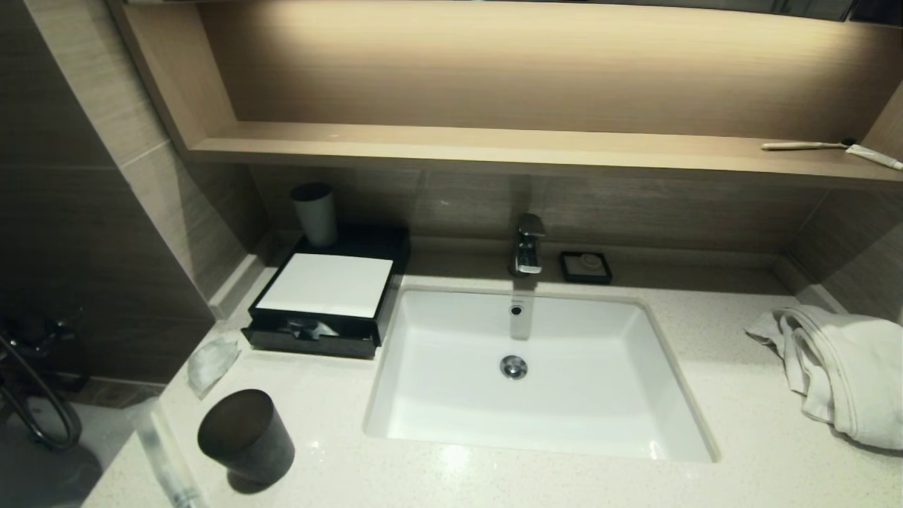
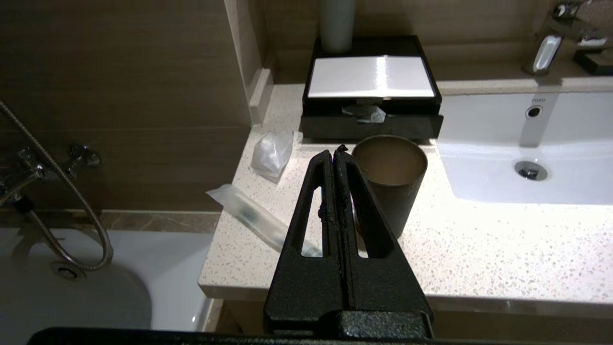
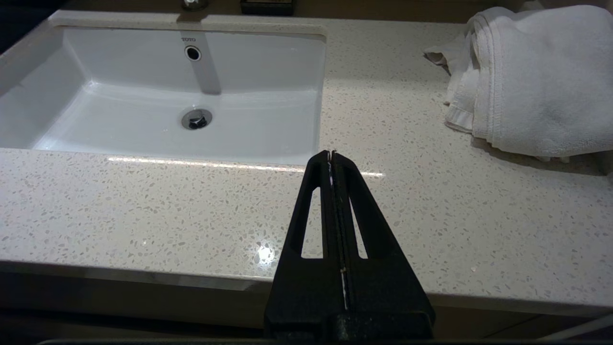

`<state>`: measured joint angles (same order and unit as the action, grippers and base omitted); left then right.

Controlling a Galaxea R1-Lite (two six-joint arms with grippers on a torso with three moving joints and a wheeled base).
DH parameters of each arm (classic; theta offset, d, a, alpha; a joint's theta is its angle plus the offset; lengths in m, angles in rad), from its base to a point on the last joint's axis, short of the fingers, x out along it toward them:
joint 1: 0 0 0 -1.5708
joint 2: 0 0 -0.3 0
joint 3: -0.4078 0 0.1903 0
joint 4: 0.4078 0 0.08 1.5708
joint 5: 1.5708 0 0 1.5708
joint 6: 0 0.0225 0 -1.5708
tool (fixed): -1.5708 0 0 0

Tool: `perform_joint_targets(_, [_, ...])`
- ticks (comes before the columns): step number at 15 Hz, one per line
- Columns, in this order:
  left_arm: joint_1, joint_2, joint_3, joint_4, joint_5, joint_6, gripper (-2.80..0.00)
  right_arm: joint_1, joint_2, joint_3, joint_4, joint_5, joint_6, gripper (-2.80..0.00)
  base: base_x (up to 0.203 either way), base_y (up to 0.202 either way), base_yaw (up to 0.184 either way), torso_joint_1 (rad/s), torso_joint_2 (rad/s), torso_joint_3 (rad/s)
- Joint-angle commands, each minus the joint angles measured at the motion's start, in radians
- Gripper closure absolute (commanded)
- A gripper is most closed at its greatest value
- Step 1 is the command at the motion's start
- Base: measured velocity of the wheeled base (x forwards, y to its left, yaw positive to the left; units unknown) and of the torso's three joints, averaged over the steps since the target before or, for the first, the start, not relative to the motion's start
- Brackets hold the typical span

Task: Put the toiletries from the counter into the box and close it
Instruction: Pick up the cup

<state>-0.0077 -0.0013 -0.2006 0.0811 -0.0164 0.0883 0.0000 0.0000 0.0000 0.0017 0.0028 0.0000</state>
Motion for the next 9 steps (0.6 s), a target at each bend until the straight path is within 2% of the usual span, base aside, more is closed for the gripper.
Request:
perform_joint_targets(1, [0.000, 0.000, -0.040, 0.025, -0.001, 0.001, 0.00, 0.000, 0.001, 0.000, 0.000, 0.000, 0.000, 0.00, 0.000, 0.000, 0.000, 0.000, 0.00, 0.000])
perform_joint_targets(5, [0.000, 0.000, -0.213, 0.232, -0.006, 0.001, 0.00, 0.000, 0.000, 0.000, 0.000, 0.000, 0.000, 0.00, 0.000, 0.000, 0.000, 0.000, 0.00, 0.000])
perform_joint_targets(9, [0.000, 0.000, -0.253, 0.263, 0.002, 0.014, 0.00, 0.000, 0.000, 0.000, 0.000, 0.000, 0.000, 0.00, 0.000, 0.000, 0.000, 0.000, 0.00, 0.000])
